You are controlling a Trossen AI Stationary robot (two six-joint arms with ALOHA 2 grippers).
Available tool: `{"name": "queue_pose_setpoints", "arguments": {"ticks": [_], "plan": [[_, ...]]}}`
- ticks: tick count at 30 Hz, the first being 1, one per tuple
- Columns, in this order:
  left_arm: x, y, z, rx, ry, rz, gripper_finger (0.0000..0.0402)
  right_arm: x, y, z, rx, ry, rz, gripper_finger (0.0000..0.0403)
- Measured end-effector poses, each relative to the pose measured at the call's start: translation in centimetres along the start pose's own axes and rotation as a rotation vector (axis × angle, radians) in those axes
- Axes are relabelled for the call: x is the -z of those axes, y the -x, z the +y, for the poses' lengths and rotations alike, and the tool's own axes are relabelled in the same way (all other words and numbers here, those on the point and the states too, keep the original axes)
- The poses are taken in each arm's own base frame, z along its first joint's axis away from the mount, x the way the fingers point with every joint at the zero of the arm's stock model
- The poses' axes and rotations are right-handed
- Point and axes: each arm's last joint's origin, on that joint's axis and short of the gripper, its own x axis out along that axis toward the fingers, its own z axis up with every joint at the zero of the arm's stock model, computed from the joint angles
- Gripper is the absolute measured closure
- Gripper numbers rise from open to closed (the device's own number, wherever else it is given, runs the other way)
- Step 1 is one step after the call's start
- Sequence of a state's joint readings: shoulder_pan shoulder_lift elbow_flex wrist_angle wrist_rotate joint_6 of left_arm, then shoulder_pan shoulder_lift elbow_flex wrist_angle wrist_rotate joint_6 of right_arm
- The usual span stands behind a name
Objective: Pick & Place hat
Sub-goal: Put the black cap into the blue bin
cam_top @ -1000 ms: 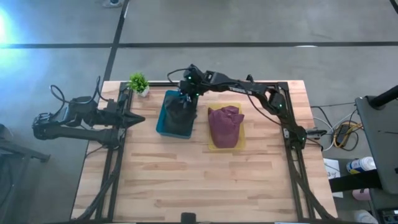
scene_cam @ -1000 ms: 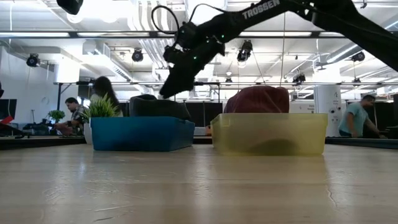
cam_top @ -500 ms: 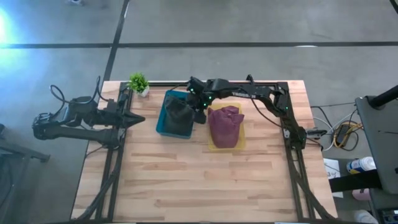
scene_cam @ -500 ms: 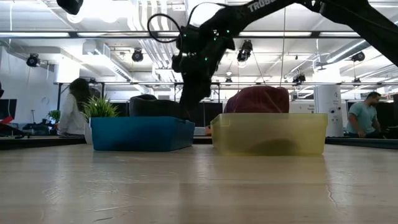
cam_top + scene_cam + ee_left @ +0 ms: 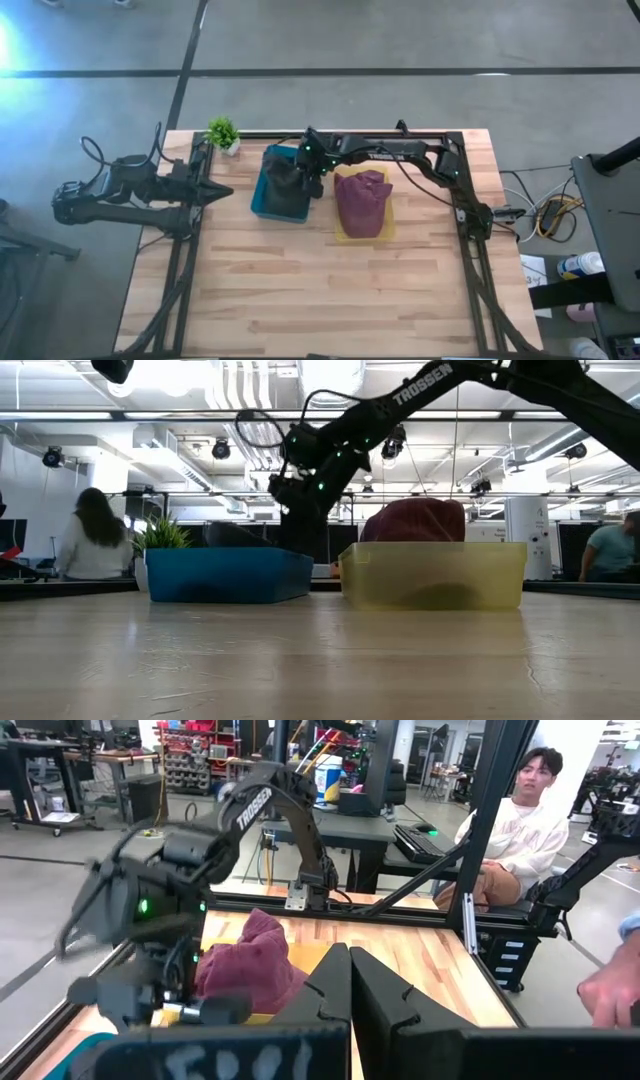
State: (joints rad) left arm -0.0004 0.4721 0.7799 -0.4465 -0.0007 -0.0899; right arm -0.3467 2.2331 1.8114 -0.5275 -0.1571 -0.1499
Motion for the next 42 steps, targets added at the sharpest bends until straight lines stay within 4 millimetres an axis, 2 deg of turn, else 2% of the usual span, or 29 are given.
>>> {"name": "queue_pose_setpoints", "arguments": {"ticks": [3,12,17,29,32,36,38,42], "plan": [[0.0,0.0,0.0,0.0,0.0,0.0,0.0401,0.7,-1.2,0.0,-0.006,-0.006,0.031,0.0237],[0.0,0.0,0.0,0.0,0.0,0.0,0.0401,0.9,-1.6,0.0,-0.009,0.017,0.046,0.024],[0.0,0.0,0.0,0.0,0.0,0.0,0.0401,0.3,-0.4,0.1,-0.021,0.044,0.114,0.0221],[0.0,0.0,0.0,0.0,0.0,0.0,0.0401,-4.0,4.8,0.2,0.008,0.112,0.081,0.0162],[0.0,0.0,0.0,0.0,0.0,0.0,0.0401,-4.7,5.0,0.2,0.007,0.125,0.029,0.0156],[0.0,0.0,0.0,0.0,0.0,0.0,0.0401,-5.0,4.2,0.4,-0.105,0.043,-0.025,0.0157],[0.0,0.0,0.0,0.0,0.0,0.0,0.0401,-4.9,3.9,1.3,-0.143,0.071,-0.02,0.0161],[0.0,0.0,0.0,0.0,0.0,0.0,0.0401,-4.9,3.2,4.7,-0.181,0.271,-0.021,0.0171]]}}
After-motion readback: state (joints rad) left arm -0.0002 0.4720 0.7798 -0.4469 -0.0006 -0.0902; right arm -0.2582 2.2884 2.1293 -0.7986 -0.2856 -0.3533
